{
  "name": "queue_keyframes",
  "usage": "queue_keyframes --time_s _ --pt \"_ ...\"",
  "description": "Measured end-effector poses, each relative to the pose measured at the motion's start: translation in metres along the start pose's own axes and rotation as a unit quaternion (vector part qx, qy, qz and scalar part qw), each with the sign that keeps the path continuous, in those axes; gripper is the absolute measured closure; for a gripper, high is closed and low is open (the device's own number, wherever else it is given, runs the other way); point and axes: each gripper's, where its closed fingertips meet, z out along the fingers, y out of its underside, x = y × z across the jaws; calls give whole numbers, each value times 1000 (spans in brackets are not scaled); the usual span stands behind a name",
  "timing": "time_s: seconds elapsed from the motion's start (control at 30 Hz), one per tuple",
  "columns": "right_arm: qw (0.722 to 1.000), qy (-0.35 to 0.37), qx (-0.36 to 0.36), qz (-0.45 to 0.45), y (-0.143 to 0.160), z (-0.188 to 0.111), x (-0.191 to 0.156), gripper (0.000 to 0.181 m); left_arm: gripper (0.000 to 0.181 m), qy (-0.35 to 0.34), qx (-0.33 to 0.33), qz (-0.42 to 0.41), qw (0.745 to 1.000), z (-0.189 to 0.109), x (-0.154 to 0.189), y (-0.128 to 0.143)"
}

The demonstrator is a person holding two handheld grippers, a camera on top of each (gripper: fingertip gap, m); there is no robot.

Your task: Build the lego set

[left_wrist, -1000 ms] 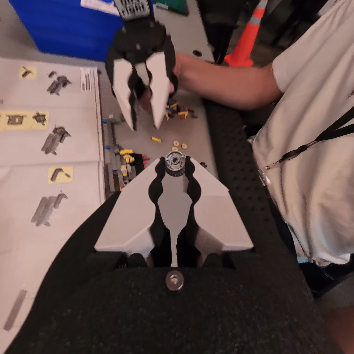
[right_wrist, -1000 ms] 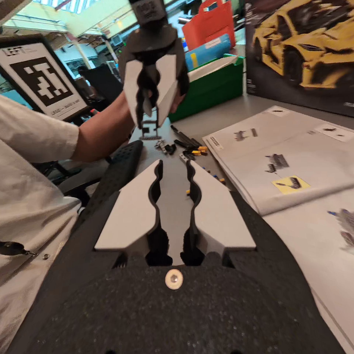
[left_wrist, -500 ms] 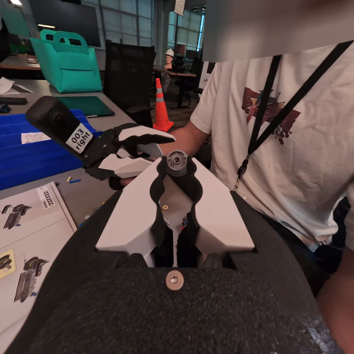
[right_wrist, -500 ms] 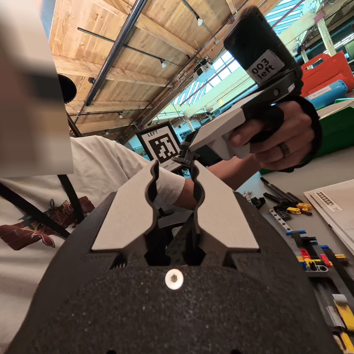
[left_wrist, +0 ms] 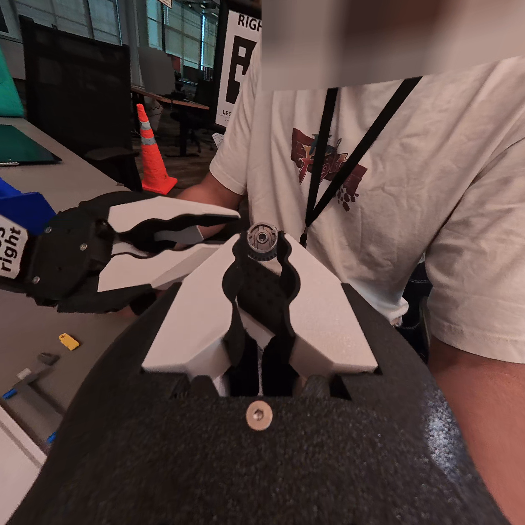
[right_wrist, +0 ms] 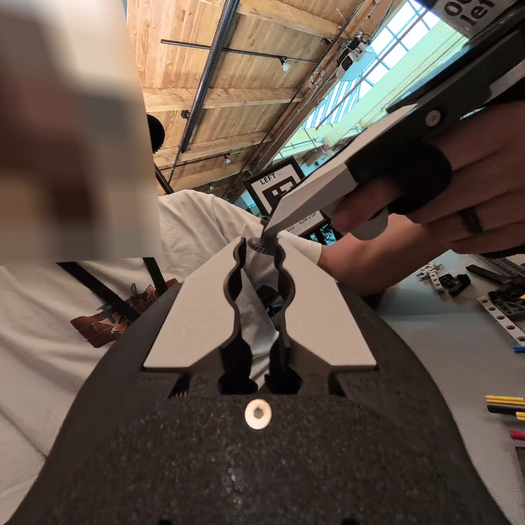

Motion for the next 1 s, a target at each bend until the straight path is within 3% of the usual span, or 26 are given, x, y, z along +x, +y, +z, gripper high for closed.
queue_keyframes --time_s 0.33,0.5,0.57,0.63,0.77,0.83,0.93,1.0 --pt "998 35 -41 -27 12 4 8 173 162 -11 -29 -20 999 7 -7 7" --pt "992 109 18 -67 -14 -15 23 173 160 -116 -15 -26 993 -14 -33 -3" --pt "981 159 83 -68 -37 -34 36 173 147 -198 -6 -23 980 -30 -53 -11" --pt "967 196 150 -67 -57 -57 44 173 135 -284 -4 -7 959 -47 -72 -21" --pt "921 274 266 -82 -85 -103 54 174 139 -471 -61 58 878 -80 -113 -32" --pt "904 288 303 -95 -92 -116 51 174 141 -523 -103 94 841 -82 -127 -33" --pt "891 285 337 -107 -98 -122 45 174 147 -597 -192 159 762 -91 -146 -27" --pt "893 279 336 -107 -98 -120 42 174 153 -602 -223 186 743 -87 -150 -24"
